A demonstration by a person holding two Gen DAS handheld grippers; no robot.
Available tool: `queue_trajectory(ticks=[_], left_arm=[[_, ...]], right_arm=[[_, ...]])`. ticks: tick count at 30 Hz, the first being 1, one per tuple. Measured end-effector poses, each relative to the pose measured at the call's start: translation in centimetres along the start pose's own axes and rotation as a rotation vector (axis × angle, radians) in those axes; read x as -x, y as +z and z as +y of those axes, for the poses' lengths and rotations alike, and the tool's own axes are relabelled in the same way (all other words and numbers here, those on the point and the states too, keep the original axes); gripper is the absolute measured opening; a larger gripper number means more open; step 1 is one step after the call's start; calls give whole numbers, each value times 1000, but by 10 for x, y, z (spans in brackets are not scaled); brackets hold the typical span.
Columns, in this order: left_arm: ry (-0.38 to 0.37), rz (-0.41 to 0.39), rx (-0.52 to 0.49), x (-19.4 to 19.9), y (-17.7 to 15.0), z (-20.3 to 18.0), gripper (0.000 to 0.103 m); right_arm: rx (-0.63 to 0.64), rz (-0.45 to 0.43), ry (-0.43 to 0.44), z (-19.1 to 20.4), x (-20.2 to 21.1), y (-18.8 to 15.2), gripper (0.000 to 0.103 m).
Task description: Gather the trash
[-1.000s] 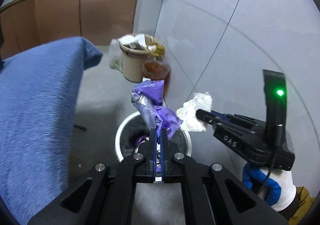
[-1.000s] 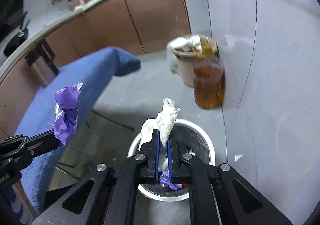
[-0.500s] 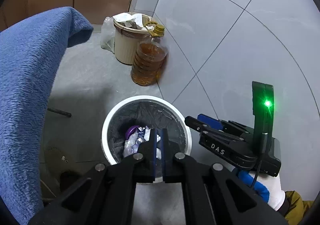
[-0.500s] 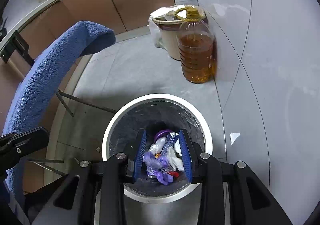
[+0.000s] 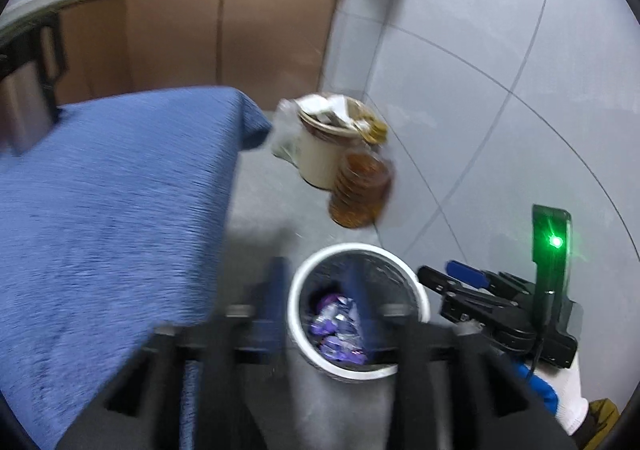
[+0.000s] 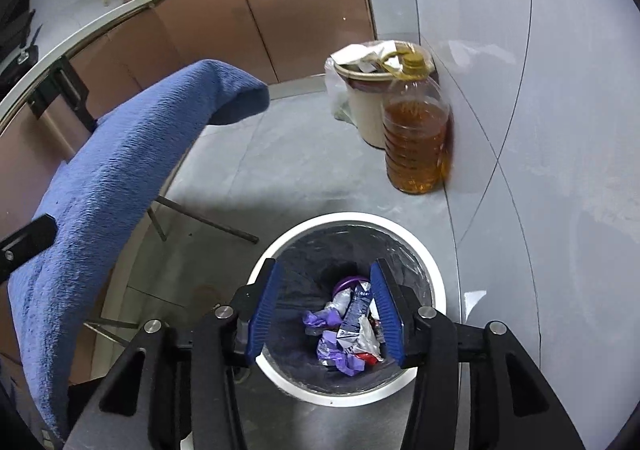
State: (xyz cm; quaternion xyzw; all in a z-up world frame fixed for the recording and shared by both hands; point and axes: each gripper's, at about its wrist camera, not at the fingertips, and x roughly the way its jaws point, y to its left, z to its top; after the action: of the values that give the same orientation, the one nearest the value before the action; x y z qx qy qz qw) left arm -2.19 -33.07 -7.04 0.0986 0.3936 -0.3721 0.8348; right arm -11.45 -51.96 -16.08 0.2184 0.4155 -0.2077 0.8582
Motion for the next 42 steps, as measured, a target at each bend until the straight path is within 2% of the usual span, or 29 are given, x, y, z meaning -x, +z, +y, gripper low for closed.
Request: queue_trajectory(ticks=[6, 12, 14, 19, 23, 27, 30, 35, 42], left_arm=[[103, -89, 0, 46, -6, 10, 49], [236, -160, 33, 91, -16, 28, 57], [275, -181, 53, 106, -20, 36, 59], [379, -224, 114, 143, -32, 59, 62], [478, -277, 158, 175, -46, 73, 74], [572, -323, 185, 203, -59, 84, 81], [609, -344, 206, 218, -68, 89, 83], [653, -344, 233, 235, -81, 97, 84], [688, -365, 251, 253, -92, 100, 84]], right_arm=[[19, -30, 4, 13, 22, 0, 53], [63, -95, 18, 39, 56, 1, 70], [82, -118, 29, 52, 68, 2, 80], [144, -165, 81, 93, 98, 1, 91], [210, -202, 122, 127, 120, -1, 97], [265, -242, 164, 161, 142, -8, 100], [300, -268, 197, 183, 156, -16, 101], [344, -302, 221, 206, 171, -26, 102], [362, -316, 236, 218, 179, -37, 102]])
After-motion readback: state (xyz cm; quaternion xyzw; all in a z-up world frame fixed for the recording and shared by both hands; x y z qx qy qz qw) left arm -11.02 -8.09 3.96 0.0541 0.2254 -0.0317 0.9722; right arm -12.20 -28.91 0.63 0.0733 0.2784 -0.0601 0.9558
